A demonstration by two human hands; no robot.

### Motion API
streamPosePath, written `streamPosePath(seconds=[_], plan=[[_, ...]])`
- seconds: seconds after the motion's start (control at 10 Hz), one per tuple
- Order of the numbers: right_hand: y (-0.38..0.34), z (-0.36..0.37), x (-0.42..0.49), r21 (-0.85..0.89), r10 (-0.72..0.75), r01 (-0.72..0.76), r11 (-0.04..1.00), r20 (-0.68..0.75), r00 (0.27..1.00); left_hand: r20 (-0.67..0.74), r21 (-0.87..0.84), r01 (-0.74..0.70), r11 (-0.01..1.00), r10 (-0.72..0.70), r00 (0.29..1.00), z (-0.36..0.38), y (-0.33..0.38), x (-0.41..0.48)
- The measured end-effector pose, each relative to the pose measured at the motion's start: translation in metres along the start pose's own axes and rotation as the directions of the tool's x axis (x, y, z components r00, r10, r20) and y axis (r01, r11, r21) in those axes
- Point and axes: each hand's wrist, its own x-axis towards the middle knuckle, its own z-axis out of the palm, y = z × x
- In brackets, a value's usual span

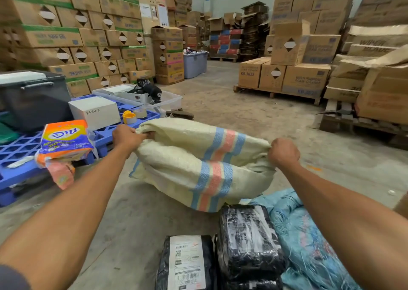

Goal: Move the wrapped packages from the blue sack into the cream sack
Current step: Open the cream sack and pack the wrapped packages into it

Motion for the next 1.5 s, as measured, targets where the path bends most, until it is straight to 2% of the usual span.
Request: streamPosePath(seconds=[0.1,0.2,0.3,0.4,0.5,0.6,0.7,0.8,0.9,1.0,1.1,1.2,1.3,1.4,1.5], plan=[[-0.009,-0.001,0.000,0.067,0.113,-0.120,0.991,0.095,0.989,0.201,-0.053,0.058,0.997,-0.047,0.979,0.009,0.011,-0.011],[-0.013,-0.002,0.004,0.359,0.224,-0.314,0.879,0.271,0.936,0.552,-0.259,0.481,0.838,-0.280,0.786,0.013,0.016,-0.020],[-0.016,-0.018,-0.022,0.337,0.100,-0.196,0.921,0.282,0.954,0.594,-0.360,0.668,0.652,-0.392,0.702,0.017,0.014,-0.018],[-0.019,-0.033,-0.019,0.336,0.002,-0.115,0.935,0.318,0.948,0.623,-0.404,0.764,0.502,-0.461,0.632,0.014,0.004,0.004],[-0.011,-0.027,0.022,0.544,0.005,-0.551,0.633,0.708,0.706,0.625,-0.372,0.762,0.530,-0.464,0.628,0.011,-0.031,0.050],[-0.002,-0.031,0.016,0.587,-0.075,-0.589,0.555,0.740,0.668,0.595,-0.362,0.752,0.551,-0.484,0.641,-0.015,-0.035,0.039],[0.010,-0.019,0.022,0.634,-0.080,-0.643,0.430,0.736,0.672,0.560,-0.378,0.748,0.545,-0.509,0.654,-0.033,-0.033,0.021],[0.013,-0.011,0.022,0.649,-0.188,-0.705,0.285,0.759,0.623,0.531,-0.423,0.746,0.514,-0.526,0.664,-0.035,-0.037,0.019],[0.013,-0.008,0.016,0.669,-0.313,-0.643,0.371,0.743,0.592,0.539,-0.346,0.686,0.640,-0.463,0.704,-0.032,-0.032,0.011],[0.006,-0.009,0.016,0.618,-0.328,-0.525,0.585,0.772,0.544,0.466,0.006,0.506,0.863,-0.450,0.762,-0.019,-0.028,0.008],[-0.003,-0.013,0.018,0.488,-0.198,-0.354,0.798,0.767,0.610,0.310,0.419,0.170,0.892,-0.317,0.897,-0.011,-0.028,0.014],[-0.006,-0.016,0.019,0.277,-0.083,-0.122,0.953,0.628,0.774,0.263,0.558,-0.102,0.824,-0.059,0.963,-0.007,-0.038,0.025],[0.003,-0.009,0.024,0.100,0.009,-0.049,0.994,0.366,0.930,0.263,0.595,-0.293,0.748,0.163,0.951,-0.004,-0.048,0.024],[0.006,-0.003,0.022,0.170,0.121,-0.151,0.974,0.174,0.977,0.118,0.696,-0.369,0.615,0.410,0.905,-0.001,-0.049,0.027],[-0.001,-0.008,0.017,0.069,0.204,-0.201,0.977,-0.027,0.979,0.113,0.748,-0.487,0.450,0.637,0.763,0.001,-0.035,0.030]])
